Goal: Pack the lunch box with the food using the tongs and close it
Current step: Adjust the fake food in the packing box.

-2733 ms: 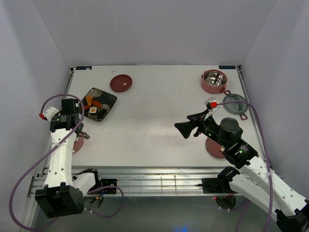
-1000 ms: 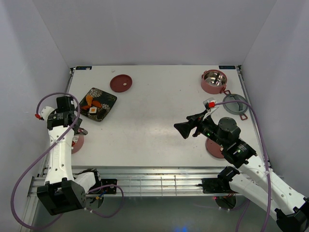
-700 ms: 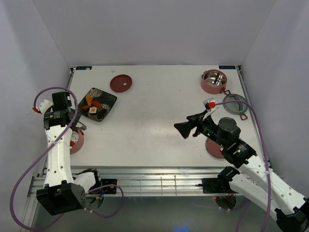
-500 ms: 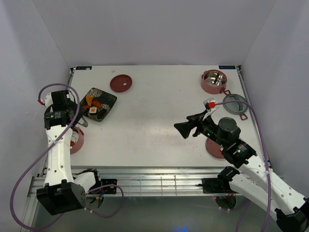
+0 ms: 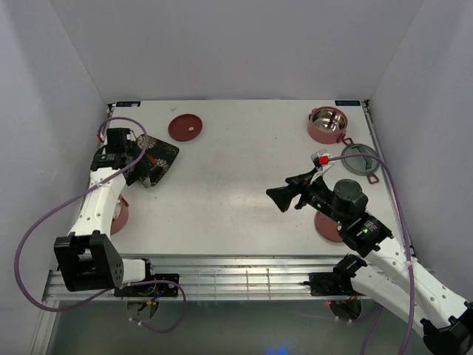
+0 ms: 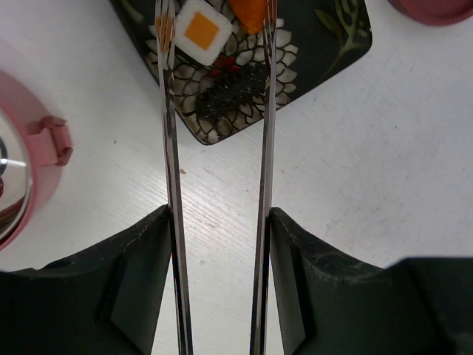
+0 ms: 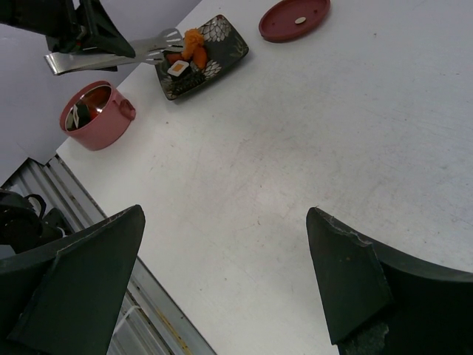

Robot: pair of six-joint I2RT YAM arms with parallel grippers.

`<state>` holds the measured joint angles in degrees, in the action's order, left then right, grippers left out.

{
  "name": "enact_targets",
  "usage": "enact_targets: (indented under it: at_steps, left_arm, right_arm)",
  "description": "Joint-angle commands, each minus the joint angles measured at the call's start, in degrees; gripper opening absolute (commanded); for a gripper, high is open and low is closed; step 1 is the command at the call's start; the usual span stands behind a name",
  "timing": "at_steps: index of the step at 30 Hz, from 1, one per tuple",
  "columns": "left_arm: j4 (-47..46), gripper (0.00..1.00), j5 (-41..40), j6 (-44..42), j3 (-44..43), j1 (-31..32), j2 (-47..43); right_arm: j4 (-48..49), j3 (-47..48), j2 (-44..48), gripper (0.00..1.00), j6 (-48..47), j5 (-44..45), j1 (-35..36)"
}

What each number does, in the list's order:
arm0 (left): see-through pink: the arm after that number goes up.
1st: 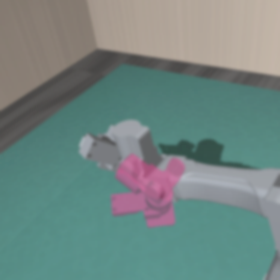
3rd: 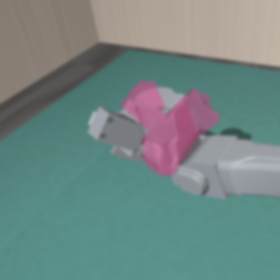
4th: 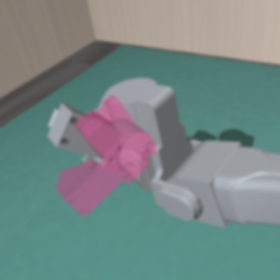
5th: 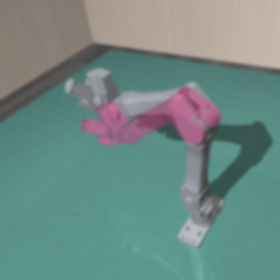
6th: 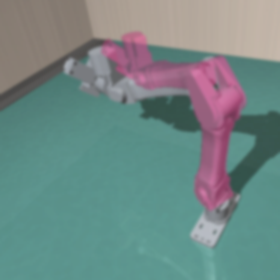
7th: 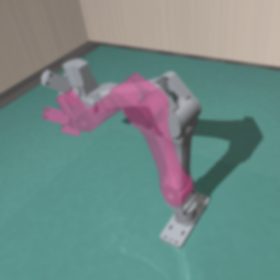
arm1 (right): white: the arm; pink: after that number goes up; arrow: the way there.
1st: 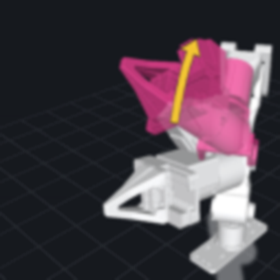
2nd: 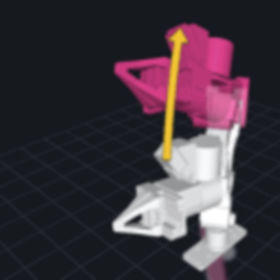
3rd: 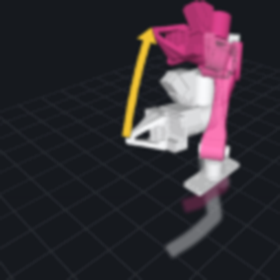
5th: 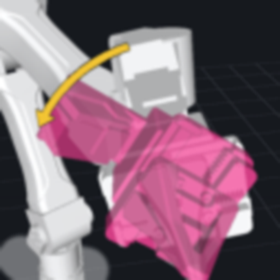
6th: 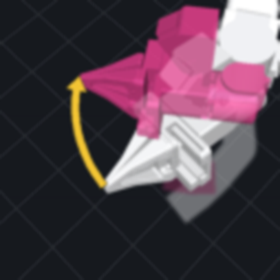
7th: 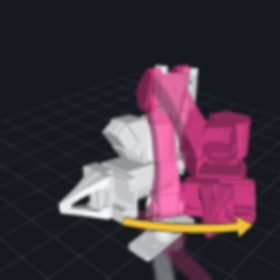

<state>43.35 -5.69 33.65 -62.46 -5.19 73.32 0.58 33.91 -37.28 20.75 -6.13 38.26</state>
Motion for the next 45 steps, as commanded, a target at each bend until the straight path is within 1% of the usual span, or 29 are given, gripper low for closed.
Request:
enact_targets:
  at_steps: [1, 3, 8, 11, 12, 15, 18, 22, 26, 32, 36, 39, 45]
  left_arm:
    - [-2.84, 0.63, -3.27, -2.36, -4.33, 3.51, 2.61]
    - [-2.92, 0.63, -3.1, -1.75, -5.04, 3.78, 4.45]
    - [-3.89, 0.63, -3.97, -1.57, -4.52, 3.96, 4.91]
    - [-0.48, 0.63, -10.28, -0.61, -5.65, 3.96, 3.06]
    - [0.58, 0.63, -14.3, -0.17, -6.09, 3.96, 2.27]
    - [3.22, 0.63, -17.33, -0.16, -7.5, 3.44, -1.06]
    - [4.46, 0.63, -18.04, -1.3, -7.59, 1.42, -3.62]
    - [6.29, 0.63, -15.75, -2.54, -6.63, -0.52, -4.85]
    - [8.76, 0.63, -20.66, -0.61, -4.61, -1.49, -7.22]
    - [11.84, 0.64, -24.18, 0.19, -1.09, -4.39, -10.56]
    - [11.93, 0.64, -26.91, 1.59, 3.73, -4.92, -13.46]
    - [12.98, 0.64, -25.95, 3.0, 5.76, -5.44, -13.64]
    - [15.78, 0.62, -25.86, 5.01, 4.89, -5.44, -15.57]
  right_arm:
    - [2.67, 0.19, -0.08, 0.95, -0.54, 0.94, -0.03]
    - [2.59, 0.28, -0.08, 0.96, -0.63, 1.03, -0.03]
    - [2.67, 0.28, -0.08, 0.96, -0.63, 0.86, -0.12]
    - [2.85, 0.28, -0.43, 0.96, -0.63, 0.16, -0.03]
    - [2.94, 0.28, -0.69, 0.96, -0.54, -0.28, -0.03]
    - [2.94, 0.28, -0.78, 0.96, -0.36, -0.55, -0.03]
    - [2.94, 0.37, -0.6, 0.96, -0.36, -0.72, -0.03]
    - [3.11, 0.28, -0.43, 0.96, -0.27, -0.64, -0.03]
    - [2.85, 0.37, -0.43, 0.96, -0.19, -0.99, -0.03]
    - [3.37, 0.28, -0.43, 0.96, 0.08, -2.22, -0.03]
    - [3.81, 0.1, -0.6, 0.96, 0.78, -3.71, -0.03]
    - [3.9, 0.1, -0.43, 0.96, 0.96, -4.59, -0.03]
    - [3.82, 0.02, 0.54, 0.96, 1.13, -4.68, -0.03]
